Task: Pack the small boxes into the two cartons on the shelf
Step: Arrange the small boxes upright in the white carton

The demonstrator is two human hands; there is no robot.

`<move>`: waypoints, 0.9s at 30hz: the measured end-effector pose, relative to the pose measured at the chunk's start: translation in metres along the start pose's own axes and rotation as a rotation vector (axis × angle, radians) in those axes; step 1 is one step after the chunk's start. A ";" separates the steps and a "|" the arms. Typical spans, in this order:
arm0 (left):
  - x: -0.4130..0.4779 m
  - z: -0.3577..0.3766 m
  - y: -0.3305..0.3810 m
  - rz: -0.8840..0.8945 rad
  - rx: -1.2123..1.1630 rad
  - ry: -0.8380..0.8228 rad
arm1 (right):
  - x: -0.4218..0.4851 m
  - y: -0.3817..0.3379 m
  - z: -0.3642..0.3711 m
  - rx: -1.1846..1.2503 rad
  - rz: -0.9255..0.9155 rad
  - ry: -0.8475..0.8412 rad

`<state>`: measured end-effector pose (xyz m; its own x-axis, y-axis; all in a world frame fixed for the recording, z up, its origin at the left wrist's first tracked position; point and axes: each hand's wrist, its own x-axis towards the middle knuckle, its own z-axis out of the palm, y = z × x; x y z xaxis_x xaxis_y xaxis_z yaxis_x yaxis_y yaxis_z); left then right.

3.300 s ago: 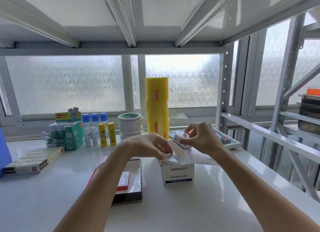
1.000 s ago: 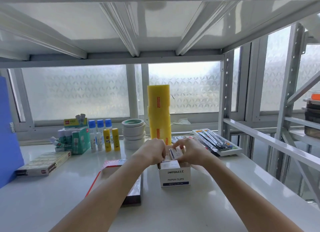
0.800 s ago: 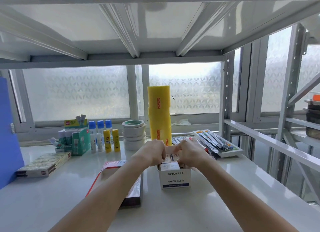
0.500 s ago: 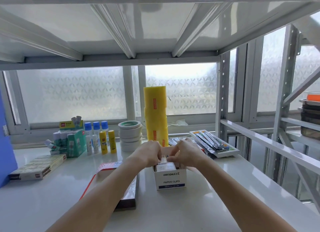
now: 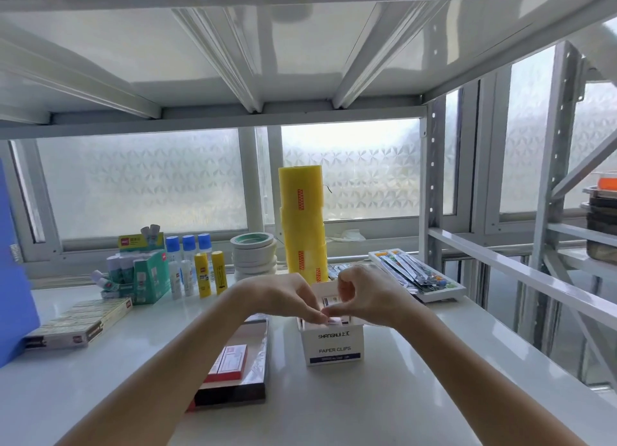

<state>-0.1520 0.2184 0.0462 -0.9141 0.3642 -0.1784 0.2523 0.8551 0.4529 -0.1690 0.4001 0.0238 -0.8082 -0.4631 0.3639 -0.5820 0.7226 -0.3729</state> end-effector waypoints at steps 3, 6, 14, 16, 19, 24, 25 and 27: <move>-0.001 0.004 0.000 0.006 0.022 -0.035 | -0.006 -0.007 0.002 -0.045 0.025 -0.048; -0.001 0.008 0.000 -0.023 -0.002 -0.057 | -0.007 -0.009 0.006 -0.033 0.061 -0.123; 0.005 0.027 0.011 -0.090 0.209 0.266 | -0.008 -0.012 -0.001 0.121 0.139 -0.120; 0.002 0.021 0.011 -0.044 0.057 0.236 | -0.006 -0.013 -0.002 0.190 0.167 -0.144; -0.005 0.008 0.007 -0.046 -0.166 0.120 | -0.003 -0.011 -0.001 0.213 0.174 -0.187; -0.012 0.001 0.001 -0.027 -0.125 0.076 | 0.000 0.000 0.007 0.150 0.114 -0.190; -0.011 0.002 -0.001 -0.012 -0.096 0.107 | 0.002 0.002 0.006 0.166 0.089 -0.155; -0.008 0.004 -0.004 0.006 -0.022 0.176 | 0.006 0.008 0.000 0.185 0.004 -0.015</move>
<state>-0.1446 0.2131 0.0426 -0.9544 0.2977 -0.0206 0.2531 0.8440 0.4729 -0.1782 0.4035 0.0230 -0.8112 -0.4689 0.3495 -0.5840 0.6186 -0.5255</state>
